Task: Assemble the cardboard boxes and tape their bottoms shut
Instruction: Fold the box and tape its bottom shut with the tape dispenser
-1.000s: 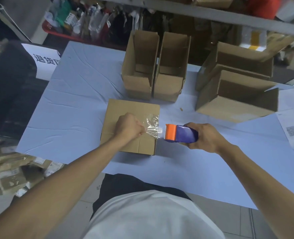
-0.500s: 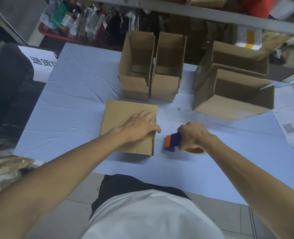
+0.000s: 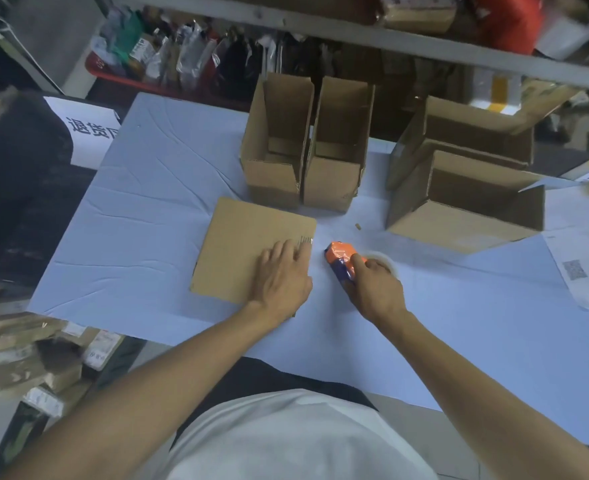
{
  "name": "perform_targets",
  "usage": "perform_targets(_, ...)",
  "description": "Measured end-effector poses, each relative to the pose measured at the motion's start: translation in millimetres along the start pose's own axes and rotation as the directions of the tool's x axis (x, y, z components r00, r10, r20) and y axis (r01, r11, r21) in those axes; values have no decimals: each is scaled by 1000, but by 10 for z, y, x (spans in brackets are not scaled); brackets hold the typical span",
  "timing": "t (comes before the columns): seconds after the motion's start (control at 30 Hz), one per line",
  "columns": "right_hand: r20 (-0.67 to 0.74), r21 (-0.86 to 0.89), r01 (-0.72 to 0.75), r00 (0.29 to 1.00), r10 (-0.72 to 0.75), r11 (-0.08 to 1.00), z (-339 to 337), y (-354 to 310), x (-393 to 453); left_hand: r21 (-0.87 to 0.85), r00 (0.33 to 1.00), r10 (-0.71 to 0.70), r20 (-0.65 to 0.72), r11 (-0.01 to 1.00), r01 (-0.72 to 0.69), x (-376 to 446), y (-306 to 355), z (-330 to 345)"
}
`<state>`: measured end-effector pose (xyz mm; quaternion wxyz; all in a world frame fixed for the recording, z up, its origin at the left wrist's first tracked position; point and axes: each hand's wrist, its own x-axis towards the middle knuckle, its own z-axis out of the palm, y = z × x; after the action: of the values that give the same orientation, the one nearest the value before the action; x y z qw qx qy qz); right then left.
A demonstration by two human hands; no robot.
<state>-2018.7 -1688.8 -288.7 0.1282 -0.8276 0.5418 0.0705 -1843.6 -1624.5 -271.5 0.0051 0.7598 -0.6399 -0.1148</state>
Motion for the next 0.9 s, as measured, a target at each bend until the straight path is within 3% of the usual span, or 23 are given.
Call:
perform_targets(0.1, -44, -21, -15, 999, 14, 1000, -118, -105, 119, -20, 982, -183, -40, 983, 182, -107, 28, -8)
perform_targets(0.2, -101, 168, 247, 967, -232, 954, -309, -315, 268, 41, 978, -210, -15, 977, 210, -221, -66, -139)
perform_targets(0.3, -200, 181, 563, 824, -530, 807, -493, -637, 385, -27, 972, -232, -46, 973, 231, -324, -322, -467)
perform_targets(0.4, -254, 337, 688, 724, -642, 643, -694, -1025, 471, -213, 959, -273, -70, 944, 253, -391, -790, -963)
perform_targets(0.5, -288, 527, 632, 762, -580, 568, -833, -1337, 530, -538, 963, -259, 73, 803, 256, -391, -1320, -1330)
perform_targets(0.57, -194, 648, 510, 829, -525, 566, -856, -1523, 505, -617, 976, -195, 97, 758, 213, -395, -1533, -1393)
perform_targets(0.7, -36, 771, 252, 934, -354, 584, -727, -1773, 395, -652, 976, -215, 42, 734, 190, -429, -1628, -1163)
perform_targets(0.8, 7, 779, 167, 962, -275, 604, -693, -1892, 374, -619, 969, -242, -45, 768, 163, -436, -1593, -1049)
perform_targets(0.9, -5, 793, 143, 974, -227, 593, -697, -1937, 355, -590, 983, -177, -57, 800, 109, -410, -1654, -1060)
